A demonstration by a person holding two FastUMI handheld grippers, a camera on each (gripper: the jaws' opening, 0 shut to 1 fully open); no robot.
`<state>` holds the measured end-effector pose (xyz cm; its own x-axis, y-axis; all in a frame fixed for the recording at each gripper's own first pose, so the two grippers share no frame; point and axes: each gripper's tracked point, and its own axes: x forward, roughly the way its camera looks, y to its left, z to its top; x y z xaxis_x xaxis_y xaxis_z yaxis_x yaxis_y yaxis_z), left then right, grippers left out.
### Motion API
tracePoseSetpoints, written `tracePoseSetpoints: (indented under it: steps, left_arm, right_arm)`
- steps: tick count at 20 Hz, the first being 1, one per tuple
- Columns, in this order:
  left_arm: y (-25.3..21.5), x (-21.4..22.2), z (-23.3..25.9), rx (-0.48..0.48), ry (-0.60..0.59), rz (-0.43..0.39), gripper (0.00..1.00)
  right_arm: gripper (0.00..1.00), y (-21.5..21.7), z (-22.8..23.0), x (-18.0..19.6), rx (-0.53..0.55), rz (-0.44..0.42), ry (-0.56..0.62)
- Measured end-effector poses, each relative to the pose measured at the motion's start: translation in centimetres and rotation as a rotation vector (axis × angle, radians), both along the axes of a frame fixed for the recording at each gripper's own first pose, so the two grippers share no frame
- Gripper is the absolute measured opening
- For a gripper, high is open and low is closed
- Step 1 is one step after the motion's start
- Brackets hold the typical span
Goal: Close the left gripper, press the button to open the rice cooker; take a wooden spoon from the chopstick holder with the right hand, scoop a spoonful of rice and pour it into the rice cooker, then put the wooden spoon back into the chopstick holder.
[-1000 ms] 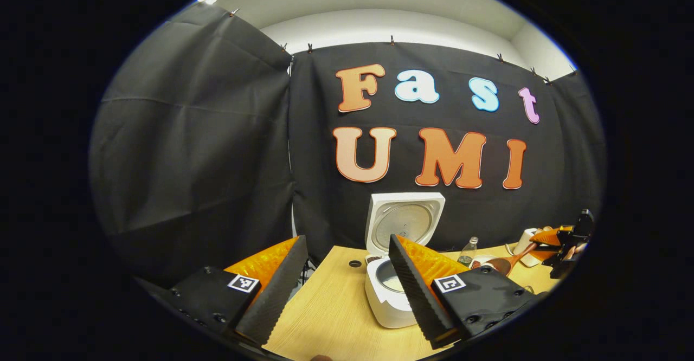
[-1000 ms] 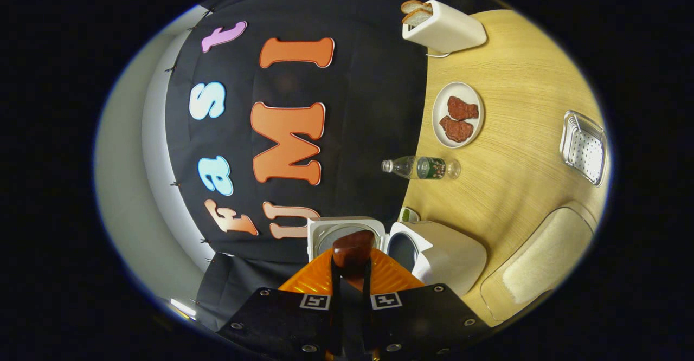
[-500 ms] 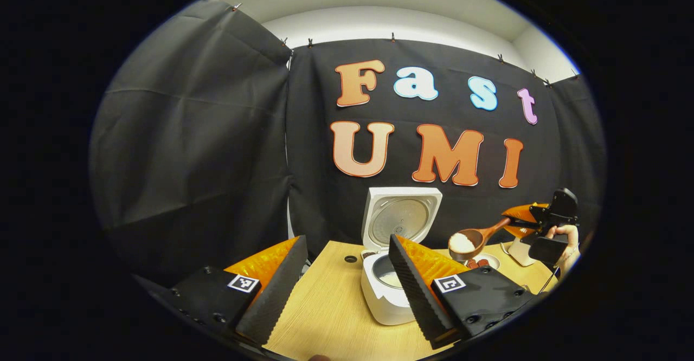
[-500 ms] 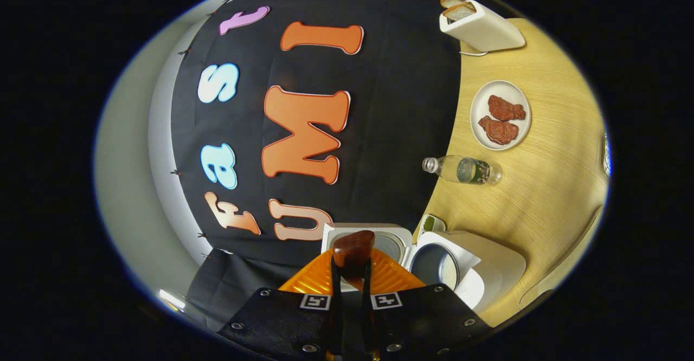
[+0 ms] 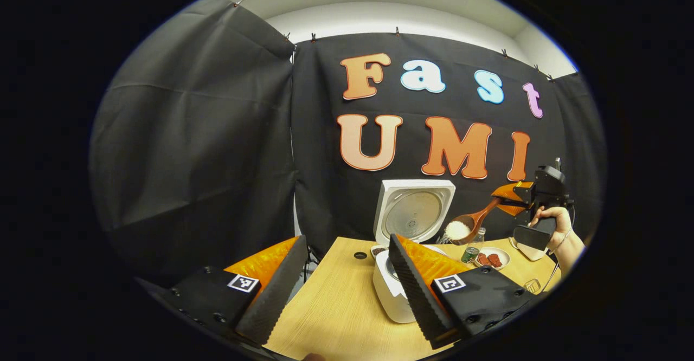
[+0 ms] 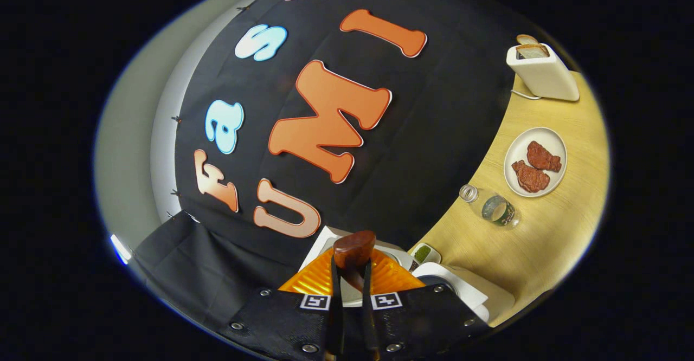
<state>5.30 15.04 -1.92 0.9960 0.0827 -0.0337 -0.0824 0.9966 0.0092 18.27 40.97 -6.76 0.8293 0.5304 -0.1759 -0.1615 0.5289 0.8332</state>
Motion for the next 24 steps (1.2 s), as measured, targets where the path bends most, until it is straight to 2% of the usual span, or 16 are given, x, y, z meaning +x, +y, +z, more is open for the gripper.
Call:
tracePoseSetpoints:
  steps: [6,16,24]
  left_arm:
    - [0.9,0.3,-0.3,0.010,0.003,0.020,1.00]
    - [0.9,0.9,-1.0,-0.019,0.017,0.015,1.00]
    - [1.2,0.9,-1.4,-0.025,0.027,0.025,1.00]
  right_arm:
    - [0.13,1.4,-0.6,0.7,-0.073,0.004,-0.035]
    - [0.13,2.8,-1.1,1.6,-0.276,0.022,-0.161]
    - [0.13,4.4,-0.3,1.1,-0.370,0.062,-0.249]
